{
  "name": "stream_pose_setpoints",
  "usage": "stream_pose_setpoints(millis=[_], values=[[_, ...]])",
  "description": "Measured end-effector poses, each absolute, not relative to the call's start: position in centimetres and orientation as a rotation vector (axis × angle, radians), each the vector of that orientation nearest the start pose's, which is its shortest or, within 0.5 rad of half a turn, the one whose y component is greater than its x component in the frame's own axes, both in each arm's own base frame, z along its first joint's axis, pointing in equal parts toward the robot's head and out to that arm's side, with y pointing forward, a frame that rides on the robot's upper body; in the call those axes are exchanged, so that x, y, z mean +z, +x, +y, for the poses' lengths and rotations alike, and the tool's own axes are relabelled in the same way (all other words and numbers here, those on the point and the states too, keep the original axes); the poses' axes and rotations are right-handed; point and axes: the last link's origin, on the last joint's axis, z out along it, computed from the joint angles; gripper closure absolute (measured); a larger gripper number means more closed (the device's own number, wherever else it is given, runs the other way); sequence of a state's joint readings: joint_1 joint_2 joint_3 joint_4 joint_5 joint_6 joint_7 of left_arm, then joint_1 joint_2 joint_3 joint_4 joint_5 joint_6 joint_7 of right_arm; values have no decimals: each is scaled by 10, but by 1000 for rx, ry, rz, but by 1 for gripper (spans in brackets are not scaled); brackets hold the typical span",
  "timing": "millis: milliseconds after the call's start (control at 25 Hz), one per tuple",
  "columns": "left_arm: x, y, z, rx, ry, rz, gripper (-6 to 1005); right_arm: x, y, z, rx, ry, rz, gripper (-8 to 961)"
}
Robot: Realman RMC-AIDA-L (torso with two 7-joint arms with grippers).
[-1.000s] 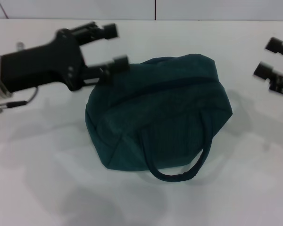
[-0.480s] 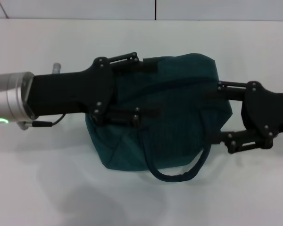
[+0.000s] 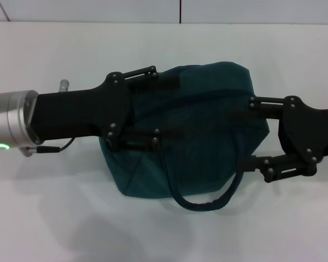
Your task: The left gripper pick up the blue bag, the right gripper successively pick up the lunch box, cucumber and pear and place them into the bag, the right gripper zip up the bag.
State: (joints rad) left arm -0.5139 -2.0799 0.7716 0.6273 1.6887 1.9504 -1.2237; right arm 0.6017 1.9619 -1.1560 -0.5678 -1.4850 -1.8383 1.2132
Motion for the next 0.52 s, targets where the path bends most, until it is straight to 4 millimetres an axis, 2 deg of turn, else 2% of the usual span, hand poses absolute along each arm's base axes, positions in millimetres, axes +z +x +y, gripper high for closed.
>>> stream_pose_setpoints(millis=[520], values=[[16,-211,293,-1305,-2798,-216,119,10,189,312,1164,-3007,74,110]])
